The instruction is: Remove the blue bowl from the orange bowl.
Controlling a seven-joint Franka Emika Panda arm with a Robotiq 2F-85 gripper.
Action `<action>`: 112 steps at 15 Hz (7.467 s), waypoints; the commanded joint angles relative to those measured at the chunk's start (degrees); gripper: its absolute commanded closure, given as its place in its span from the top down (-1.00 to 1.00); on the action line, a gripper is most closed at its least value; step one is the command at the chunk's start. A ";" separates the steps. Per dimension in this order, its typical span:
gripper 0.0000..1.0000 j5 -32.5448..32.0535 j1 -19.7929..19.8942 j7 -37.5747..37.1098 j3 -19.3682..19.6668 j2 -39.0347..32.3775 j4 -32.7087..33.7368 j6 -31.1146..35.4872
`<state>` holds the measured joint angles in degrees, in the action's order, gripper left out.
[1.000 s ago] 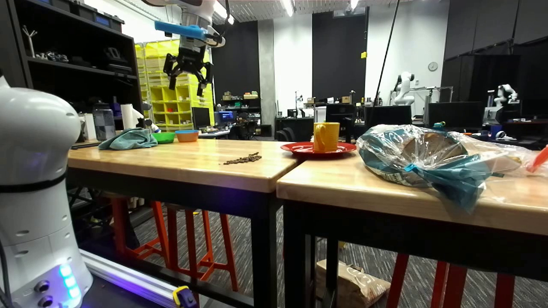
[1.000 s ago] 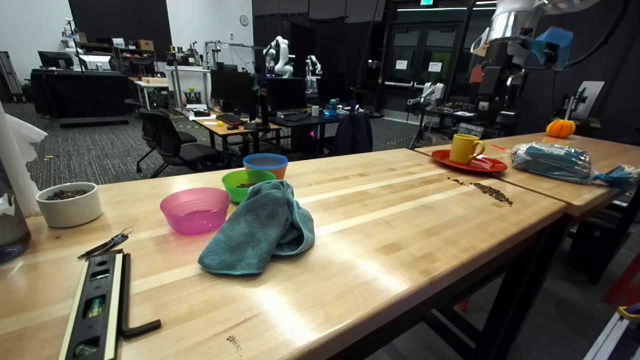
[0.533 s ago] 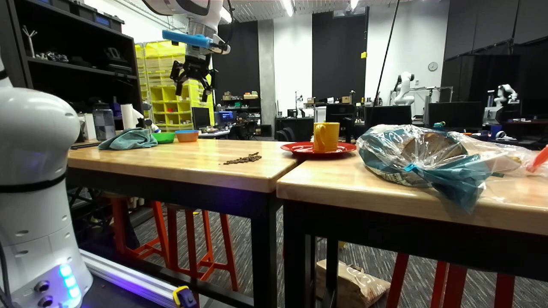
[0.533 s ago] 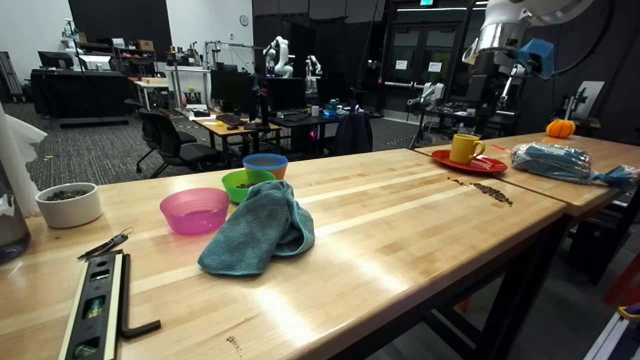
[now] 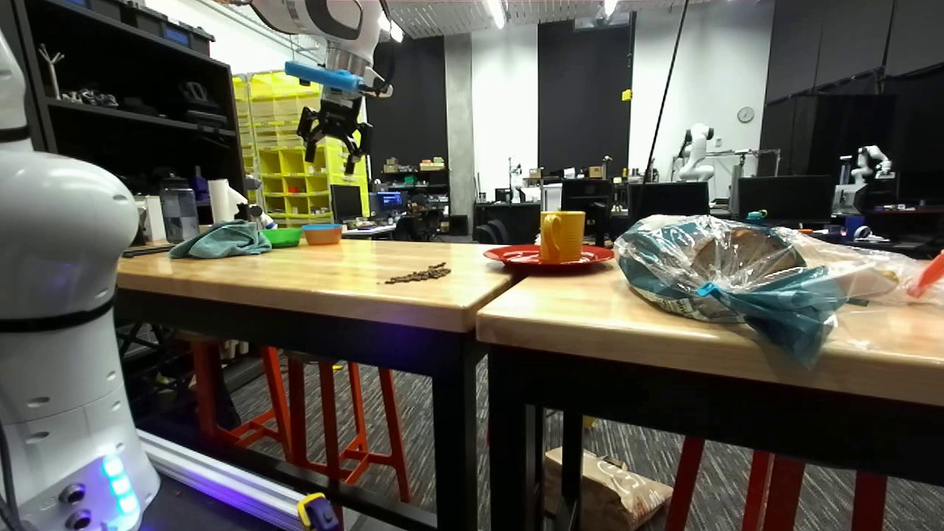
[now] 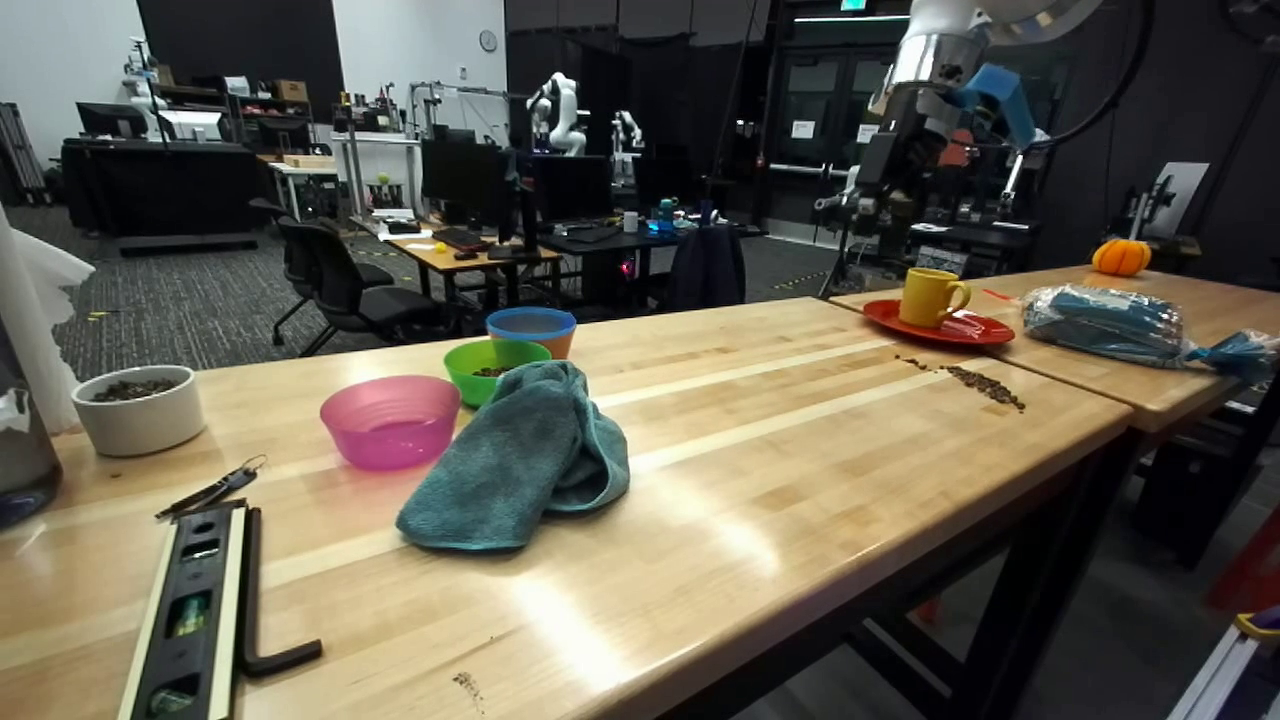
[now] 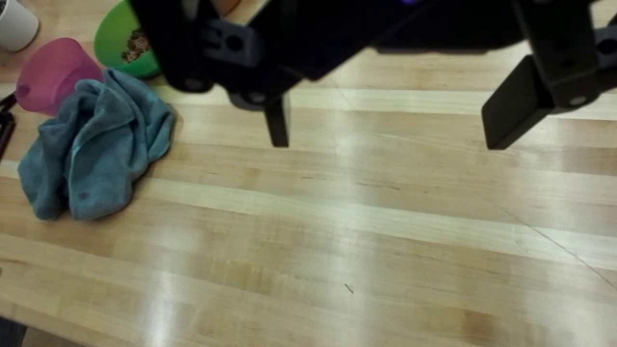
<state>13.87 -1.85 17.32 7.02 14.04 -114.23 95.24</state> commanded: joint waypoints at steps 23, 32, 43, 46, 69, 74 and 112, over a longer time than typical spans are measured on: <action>1.00 -0.64 -8.09 -28.49 -15.28 -34.09 39.81 -0.26; 1.00 -2.34 -9.63 -33.64 -13.82 -47.87 57.54 -7.46; 1.00 -1.18 -9.61 -41.62 -13.04 -59.74 70.85 -6.86; 1.00 -1.40 -10.07 -45.52 -13.07 -61.24 72.12 -5.47; 1.00 -2.56 -12.84 -46.47 -12.84 -65.76 74.27 1.93; 1.00 -2.56 -12.83 -46.34 -12.76 -66.10 74.53 1.75; -0.99 -1.43 -11.86 -49.04 -12.43 -62.39 76.63 -8.89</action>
<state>12.56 -13.83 -29.72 -5.61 -50.26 -37.84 90.89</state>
